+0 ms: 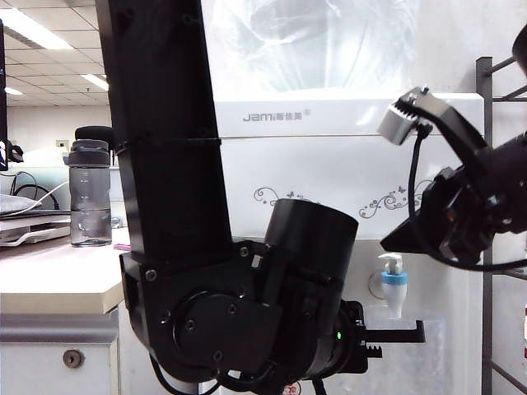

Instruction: Pick up the plastic mug from the left desk, go to the cold water outlet of the water dispenser, press the vertical switch to get some water, then put the mug back on the desk.

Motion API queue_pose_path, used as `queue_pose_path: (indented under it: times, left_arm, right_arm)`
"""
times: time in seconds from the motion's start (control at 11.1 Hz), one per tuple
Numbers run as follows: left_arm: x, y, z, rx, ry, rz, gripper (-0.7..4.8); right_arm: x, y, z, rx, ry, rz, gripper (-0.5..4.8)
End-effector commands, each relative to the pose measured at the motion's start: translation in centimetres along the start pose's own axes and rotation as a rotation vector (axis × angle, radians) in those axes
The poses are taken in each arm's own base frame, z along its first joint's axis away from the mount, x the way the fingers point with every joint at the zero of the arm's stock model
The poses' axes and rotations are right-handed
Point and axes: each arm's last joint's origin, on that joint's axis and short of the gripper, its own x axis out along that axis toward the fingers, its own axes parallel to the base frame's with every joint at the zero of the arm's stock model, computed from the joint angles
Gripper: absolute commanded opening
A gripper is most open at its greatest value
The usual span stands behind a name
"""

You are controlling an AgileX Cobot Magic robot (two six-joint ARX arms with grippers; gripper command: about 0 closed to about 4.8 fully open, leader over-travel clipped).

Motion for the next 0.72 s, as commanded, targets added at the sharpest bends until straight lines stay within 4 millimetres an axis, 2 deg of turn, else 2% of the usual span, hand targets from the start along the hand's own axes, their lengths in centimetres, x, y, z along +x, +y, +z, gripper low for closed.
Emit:
queue_pose_path:
  times: [0.09,0.72]
  left_arm:
    - [0.01,-0.07,-0.03,0.000,0.003,-0.013,-0.05]
    - [0.01,-0.07,-0.03,0.000,0.003,-0.012,-0.05]
  right_arm:
    - [0.30,-0.17,0.00,0.010,-0.001,-0.031,-0.05]
    - [0.66,-0.02,-0.60,0.061,0.036,-0.029,-0.06]
